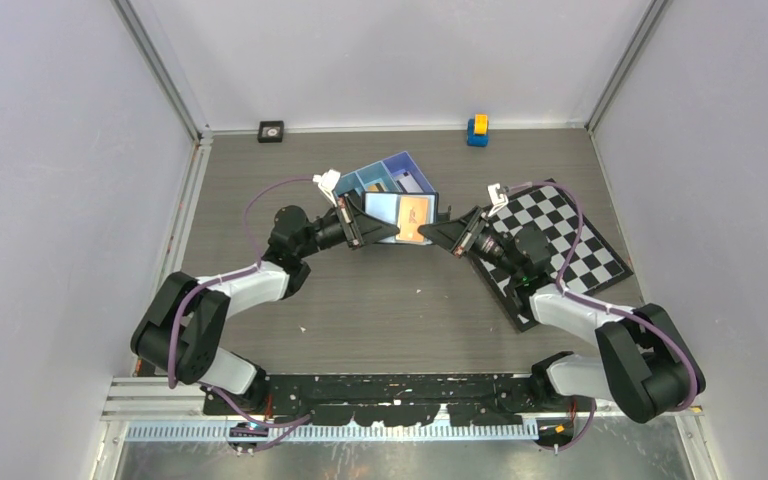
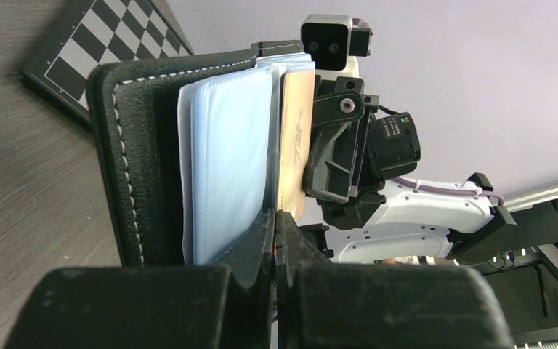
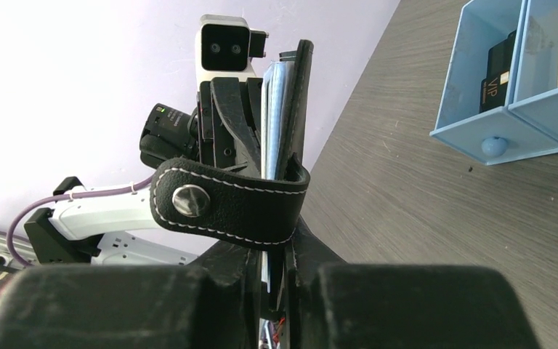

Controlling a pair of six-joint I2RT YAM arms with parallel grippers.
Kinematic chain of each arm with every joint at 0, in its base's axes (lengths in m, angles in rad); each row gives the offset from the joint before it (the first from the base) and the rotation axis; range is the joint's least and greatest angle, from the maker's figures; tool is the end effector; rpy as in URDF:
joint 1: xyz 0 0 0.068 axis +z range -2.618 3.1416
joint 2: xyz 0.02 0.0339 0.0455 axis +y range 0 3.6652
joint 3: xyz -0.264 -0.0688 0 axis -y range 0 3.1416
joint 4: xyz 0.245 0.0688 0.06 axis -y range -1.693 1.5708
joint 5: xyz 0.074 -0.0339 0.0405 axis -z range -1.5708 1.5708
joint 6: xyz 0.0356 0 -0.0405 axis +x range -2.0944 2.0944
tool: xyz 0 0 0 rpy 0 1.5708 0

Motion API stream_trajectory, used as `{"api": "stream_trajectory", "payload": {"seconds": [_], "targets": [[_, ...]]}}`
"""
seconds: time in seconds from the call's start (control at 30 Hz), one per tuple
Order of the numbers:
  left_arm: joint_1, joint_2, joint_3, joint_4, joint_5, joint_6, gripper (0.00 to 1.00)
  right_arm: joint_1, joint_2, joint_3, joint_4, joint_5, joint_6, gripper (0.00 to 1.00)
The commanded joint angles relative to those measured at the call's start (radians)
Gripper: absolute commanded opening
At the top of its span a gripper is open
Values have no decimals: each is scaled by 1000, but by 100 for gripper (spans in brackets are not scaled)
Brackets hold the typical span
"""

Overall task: Take the credit cards out of the card holder
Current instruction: Remove the credit card from the card holder.

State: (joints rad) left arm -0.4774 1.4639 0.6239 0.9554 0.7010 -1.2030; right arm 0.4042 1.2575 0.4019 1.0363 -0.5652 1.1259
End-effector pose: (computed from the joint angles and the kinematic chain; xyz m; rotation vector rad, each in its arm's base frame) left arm 0.2564 -0.1585 0.2453 0.0478 1.7938 -1.7929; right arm 0.2196 0.1147 0.2377 0.0423 1.6406 1.6119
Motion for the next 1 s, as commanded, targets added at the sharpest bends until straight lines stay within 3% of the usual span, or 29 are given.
{"api": "stream_trajectory", "payload": {"seconds": [0.0,0.3,0.37,0.47,0.6,0.7,0.87,0.97], "targets": [[20,-12,-4,46,5,-20,0,6,-45,4,10,-9,-19,11],[38,-77,-27,-67,-52,40,0,-7,-53,-4,9,-2,-13,15],[39,-103,-24,-116,-65,66,0,-10,-57,-5,4,-1,-13,12],[37,-118,-11,-165,-55,96,0,-10,-54,-3,3,-4,-13,1],[14,-105,16,-133,-4,95,17,-10,-30,10,22,-34,2,1],[2,-104,23,-119,8,96,25,-10,1,16,58,-52,25,0],[0,-83,33,-123,17,84,30,-8,49,22,140,-81,68,0],[0,-63,34,-75,33,55,28,-9,67,28,147,-88,77,0]]}}
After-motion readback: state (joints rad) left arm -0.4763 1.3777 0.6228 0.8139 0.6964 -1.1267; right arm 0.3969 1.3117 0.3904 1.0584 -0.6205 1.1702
